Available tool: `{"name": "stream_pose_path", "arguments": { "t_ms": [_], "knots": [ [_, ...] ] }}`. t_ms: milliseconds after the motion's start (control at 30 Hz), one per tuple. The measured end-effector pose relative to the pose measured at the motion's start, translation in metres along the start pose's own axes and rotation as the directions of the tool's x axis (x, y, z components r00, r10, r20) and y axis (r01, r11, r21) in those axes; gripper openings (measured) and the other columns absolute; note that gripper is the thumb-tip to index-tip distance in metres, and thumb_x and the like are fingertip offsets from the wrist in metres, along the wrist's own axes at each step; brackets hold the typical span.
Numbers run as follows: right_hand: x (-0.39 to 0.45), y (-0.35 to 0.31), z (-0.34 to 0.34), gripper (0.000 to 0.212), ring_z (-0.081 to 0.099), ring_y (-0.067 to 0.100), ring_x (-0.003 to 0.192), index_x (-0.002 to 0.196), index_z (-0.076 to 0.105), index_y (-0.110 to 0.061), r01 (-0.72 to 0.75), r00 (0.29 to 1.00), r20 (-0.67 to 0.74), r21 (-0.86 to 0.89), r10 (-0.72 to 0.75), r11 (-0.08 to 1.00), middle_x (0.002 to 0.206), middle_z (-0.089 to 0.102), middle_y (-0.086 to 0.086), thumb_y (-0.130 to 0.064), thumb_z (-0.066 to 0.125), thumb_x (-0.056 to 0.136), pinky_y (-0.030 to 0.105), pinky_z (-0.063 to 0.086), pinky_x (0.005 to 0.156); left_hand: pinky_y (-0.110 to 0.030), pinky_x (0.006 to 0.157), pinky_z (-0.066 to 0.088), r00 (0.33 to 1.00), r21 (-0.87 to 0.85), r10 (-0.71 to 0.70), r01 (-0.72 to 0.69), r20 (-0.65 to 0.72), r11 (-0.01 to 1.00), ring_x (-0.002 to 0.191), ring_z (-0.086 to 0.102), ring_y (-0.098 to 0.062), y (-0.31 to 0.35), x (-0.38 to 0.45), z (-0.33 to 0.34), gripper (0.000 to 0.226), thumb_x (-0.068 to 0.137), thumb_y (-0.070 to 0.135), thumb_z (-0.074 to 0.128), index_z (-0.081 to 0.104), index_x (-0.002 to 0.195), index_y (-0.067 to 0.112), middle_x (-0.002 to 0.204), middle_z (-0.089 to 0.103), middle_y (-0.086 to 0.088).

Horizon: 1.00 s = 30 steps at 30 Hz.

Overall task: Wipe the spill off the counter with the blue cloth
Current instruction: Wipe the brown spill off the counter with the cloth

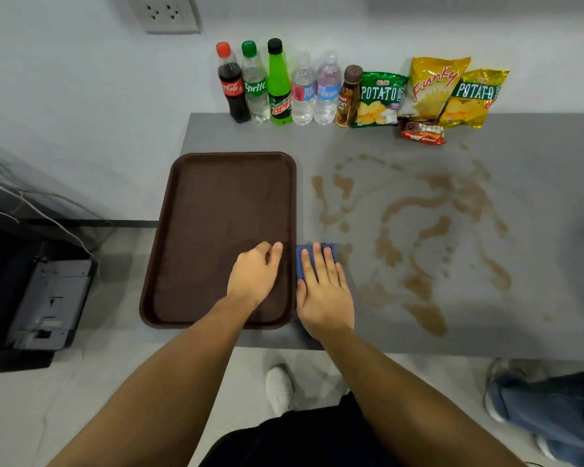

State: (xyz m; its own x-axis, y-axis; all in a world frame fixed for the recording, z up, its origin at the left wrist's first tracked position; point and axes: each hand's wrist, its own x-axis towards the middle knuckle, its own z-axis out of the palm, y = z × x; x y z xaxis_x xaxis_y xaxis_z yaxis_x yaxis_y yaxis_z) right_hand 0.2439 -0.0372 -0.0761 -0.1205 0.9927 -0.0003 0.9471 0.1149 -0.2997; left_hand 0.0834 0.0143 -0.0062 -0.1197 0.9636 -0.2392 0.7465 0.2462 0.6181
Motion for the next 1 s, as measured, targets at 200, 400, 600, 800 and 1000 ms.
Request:
{"name": "stream_pose_path", "arguments": {
  "t_ms": [200, 400, 600, 800, 1000],
  "knots": [
    [0.042, 0.025, -0.009, 0.062, 0.000, 0.021, 0.160, 0.164, 0.012, -0.020, -0.128, 0.992, 0.022, 0.021, 0.127, 0.992, 0.173, 0.005, 0.004, -0.039, 0.024, 0.107, 0.042, 0.006, 0.130, -0.043, 0.073, 0.058, 1.000, 0.024, -0.007, 0.008, -0.004, 1.000, 0.070, 0.067, -0.018, -0.003, 0.001, 0.000, 0.046, 0.106, 0.054, 0.039, 0.065, 0.094, 0.018, 0.074, 0.070, 0.000],
    [0.033, 0.060, -0.019, 0.062, 0.000, 0.022, 0.160, 0.164, 0.007, -0.018, -0.236, 0.972, -0.004, -0.037, 0.236, 0.971, 0.173, 0.002, 0.005, -0.039, 0.023, 0.108, 0.043, 0.007, 0.130, -0.039, 0.066, 0.057, 1.000, 0.030, -0.015, 0.015, -0.012, 0.999, 0.066, 0.066, -0.013, -0.004, -0.001, -0.003, 0.045, 0.106, 0.057, 0.038, 0.065, 0.095, 0.022, 0.071, 0.068, 0.003],
    [-0.013, 0.054, -0.012, 0.063, 0.003, 0.026, 0.160, 0.164, 0.008, -0.016, -0.272, 0.962, -0.050, -0.059, 0.269, 0.960, 0.172, 0.003, 0.008, -0.040, 0.021, 0.107, 0.046, 0.013, 0.129, -0.047, 0.068, 0.058, 1.000, 0.012, -0.010, 0.010, 0.002, 1.000, 0.065, 0.066, -0.020, 0.004, 0.001, -0.006, 0.046, 0.105, 0.057, 0.036, 0.062, 0.092, 0.022, 0.070, 0.069, -0.001],
    [-0.017, 0.010, 0.003, 0.062, 0.007, 0.030, 0.159, 0.164, 0.011, -0.012, -0.236, 0.969, -0.076, -0.034, 0.233, 0.971, 0.172, 0.007, 0.013, -0.036, 0.029, 0.109, 0.047, 0.014, 0.129, -0.047, 0.071, 0.058, 1.000, 0.009, -0.012, 0.012, -0.008, 1.000, 0.066, 0.066, -0.019, 0.010, 0.005, -0.005, 0.046, 0.105, 0.058, 0.036, 0.061, 0.090, 0.023, 0.070, 0.069, -0.001],
    [0.018, -0.009, 0.005, 0.063, 0.003, 0.029, 0.160, 0.164, 0.008, -0.013, -0.214, 0.976, -0.038, -0.003, 0.214, 0.977, 0.172, 0.004, 0.012, -0.036, 0.027, 0.109, 0.046, 0.010, 0.129, -0.047, 0.070, 0.059, 1.000, 0.004, -0.024, 0.024, 0.001, 1.000, 0.067, 0.067, -0.019, 0.010, 0.001, -0.004, 0.046, 0.106, 0.057, 0.036, 0.062, 0.092, 0.021, 0.073, 0.069, -0.002]
  ]
}}
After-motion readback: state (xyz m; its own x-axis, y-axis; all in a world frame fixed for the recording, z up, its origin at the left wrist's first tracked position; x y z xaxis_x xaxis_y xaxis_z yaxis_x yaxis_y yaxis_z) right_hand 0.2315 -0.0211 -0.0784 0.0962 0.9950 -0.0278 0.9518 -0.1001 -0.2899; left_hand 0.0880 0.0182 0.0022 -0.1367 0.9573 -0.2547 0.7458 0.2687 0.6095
